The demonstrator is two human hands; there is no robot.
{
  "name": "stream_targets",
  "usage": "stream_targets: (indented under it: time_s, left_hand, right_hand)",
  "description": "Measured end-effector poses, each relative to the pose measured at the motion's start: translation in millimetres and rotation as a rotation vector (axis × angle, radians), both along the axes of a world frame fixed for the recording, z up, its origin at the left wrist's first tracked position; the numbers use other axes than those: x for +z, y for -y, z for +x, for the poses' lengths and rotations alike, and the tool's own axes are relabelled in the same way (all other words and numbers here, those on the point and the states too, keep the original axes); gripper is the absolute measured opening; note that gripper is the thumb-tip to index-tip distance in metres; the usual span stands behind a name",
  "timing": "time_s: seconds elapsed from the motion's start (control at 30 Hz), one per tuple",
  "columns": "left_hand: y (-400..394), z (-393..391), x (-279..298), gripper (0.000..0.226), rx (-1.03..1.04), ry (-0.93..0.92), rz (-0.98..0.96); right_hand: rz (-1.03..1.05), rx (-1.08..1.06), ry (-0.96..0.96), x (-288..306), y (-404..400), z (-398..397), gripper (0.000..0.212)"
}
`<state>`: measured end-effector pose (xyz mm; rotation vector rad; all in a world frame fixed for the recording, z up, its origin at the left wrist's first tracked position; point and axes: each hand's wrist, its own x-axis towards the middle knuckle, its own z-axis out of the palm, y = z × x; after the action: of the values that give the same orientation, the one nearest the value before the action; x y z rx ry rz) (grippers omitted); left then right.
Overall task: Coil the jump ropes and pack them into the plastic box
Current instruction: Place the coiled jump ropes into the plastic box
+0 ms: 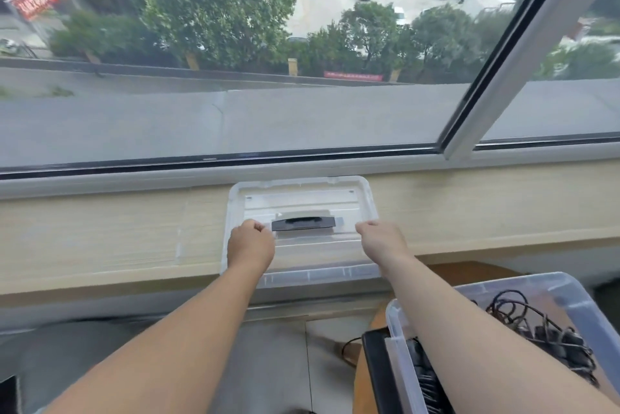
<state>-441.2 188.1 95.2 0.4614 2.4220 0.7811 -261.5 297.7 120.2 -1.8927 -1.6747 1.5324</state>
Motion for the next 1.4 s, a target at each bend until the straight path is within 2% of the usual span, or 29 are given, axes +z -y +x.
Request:
stream_targets:
  time_s: [0.07, 0.13, 0.27, 0.4, 0.53, 0.6, 0.73, 0.93, 1.03, 1.13, 1.23, 1.33, 1.4]
  left_hand:
    - [-1, -14, -7, 0.029, 0.065, -0.084, -0.049]
    - [-2, -25, -11, 0.043, 0.090, -0.118, -0.135]
    - [-3, -35, -21, 0.050, 0.162, 0.008, -0.216]
    - [-4, -36, -26, 0.050, 0.194, 0.037, -0.172]
    - [-3, -39, -14, 0.049, 0.319, 0.039, -0.185]
    - [-3, -41, -4, 0.047, 0.346, 0.032, -0.188]
    - [-3, -34, 20, 0.050, 0.390, 0.063, -0.092]
    - [-5, 20, 50, 0.041, 0.331, 0.177, 0.105]
    - [0, 64, 61, 0.046, 0.347, 0.273, 0.153]
    - [13, 116, 72, 0.051, 0.254, 0.327, 0.192]
    - [25, 169, 78, 0.036, 0.166, 0.377, 0.246]
    - [35, 214, 72, 0.024, 0.122, 0.405, 0.242]
    - [41, 235, 64, 0.033, 0.090, 0.388, 0.200]
  right_hand:
    - [0.090, 0.046, 0.098, -11, -10, -4, 0.028]
    - [0.134, 0.011, 0.198, -22, -18, -7, 0.043]
    - [0.086, 0.027, 0.302, -38, -26, -8, 0.037]
    - [0.034, 0.029, 0.286, -44, -30, -8, 0.032]
    - [-0.024, -0.001, 0.226, -36, -33, -12, 0.029]
    - [-0.001, -0.049, 0.193, -28, -33, -11, 0.022]
    - [0.093, -0.108, 0.162, -3, -40, 5, 0.025]
    - [0.207, -0.244, 0.195, 36, -53, 79, 0.026]
    - [0.266, -0.232, 0.266, 55, -46, 134, 0.018]
    - [0.239, -0.253, 0.311, 72, -32, 190, 0.026]
    - [0.259, -0.243, 0.366, 79, -17, 244, 0.019]
    - [0.280, -0.256, 0.424, 79, 0, 297, 0.019]
    - [0.275, -0.211, 0.461, 73, 6, 319, 0.022]
